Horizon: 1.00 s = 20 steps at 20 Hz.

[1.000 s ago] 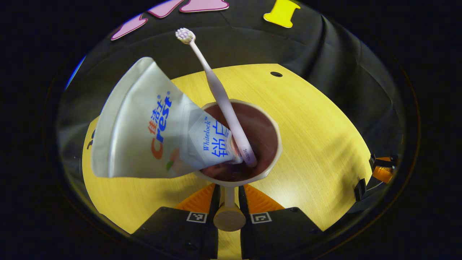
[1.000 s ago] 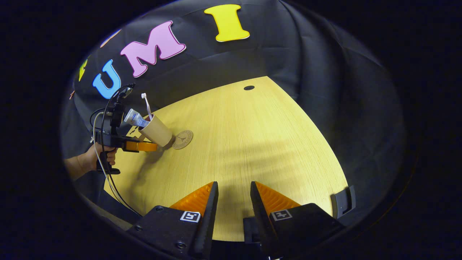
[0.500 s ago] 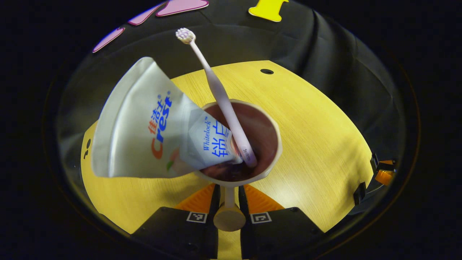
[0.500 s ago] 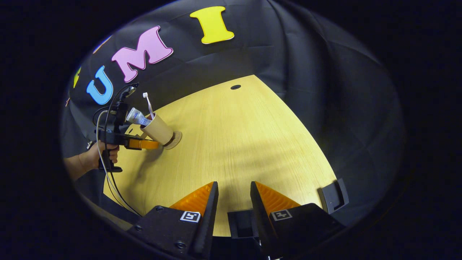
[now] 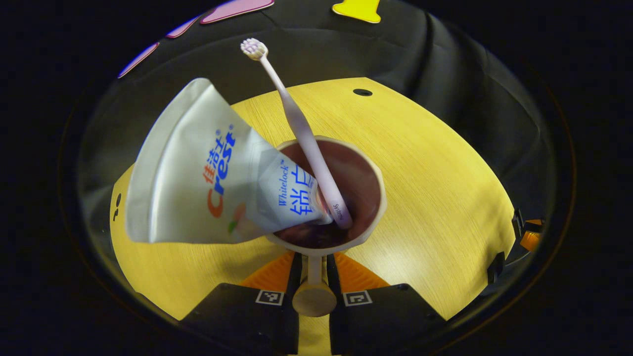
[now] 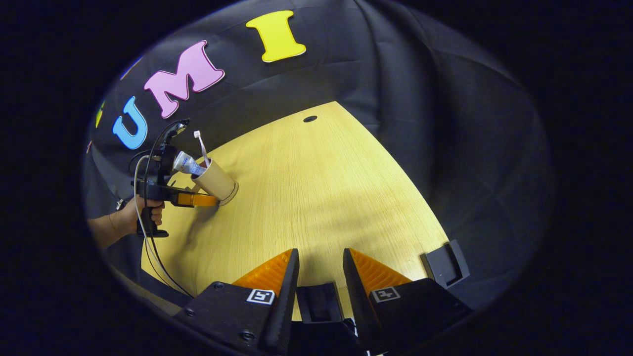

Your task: Put the toothbrush and toothpaste on the desktop into the cup, then pick up the cup and place it on the coaster on the desktop.

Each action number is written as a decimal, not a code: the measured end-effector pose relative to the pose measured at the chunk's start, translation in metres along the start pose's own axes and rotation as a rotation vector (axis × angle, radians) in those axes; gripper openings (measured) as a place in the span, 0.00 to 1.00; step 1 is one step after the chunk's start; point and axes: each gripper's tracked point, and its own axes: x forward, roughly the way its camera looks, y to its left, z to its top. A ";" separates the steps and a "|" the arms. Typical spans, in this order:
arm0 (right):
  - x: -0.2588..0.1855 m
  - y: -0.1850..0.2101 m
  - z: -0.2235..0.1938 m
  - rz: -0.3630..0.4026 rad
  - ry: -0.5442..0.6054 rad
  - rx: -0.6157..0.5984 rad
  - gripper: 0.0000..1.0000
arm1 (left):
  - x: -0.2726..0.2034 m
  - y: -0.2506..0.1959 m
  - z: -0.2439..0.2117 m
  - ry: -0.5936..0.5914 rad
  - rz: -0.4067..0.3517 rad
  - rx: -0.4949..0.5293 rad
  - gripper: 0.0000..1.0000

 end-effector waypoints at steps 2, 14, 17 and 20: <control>-0.001 0.002 0.002 0.005 -0.004 -0.001 0.55 | 0.001 -0.002 0.001 -0.002 0.002 -0.001 0.29; -0.008 0.004 0.003 0.003 -0.014 -0.005 0.55 | -0.008 0.004 0.002 0.005 0.001 -0.018 0.50; -0.009 0.008 0.004 0.005 -0.022 0.003 0.55 | -0.015 -0.004 0.000 0.002 -0.038 -0.015 0.68; -0.009 0.017 0.005 0.012 -0.030 -0.004 0.55 | -0.022 -0.002 -0.002 -0.008 -0.037 -0.003 0.98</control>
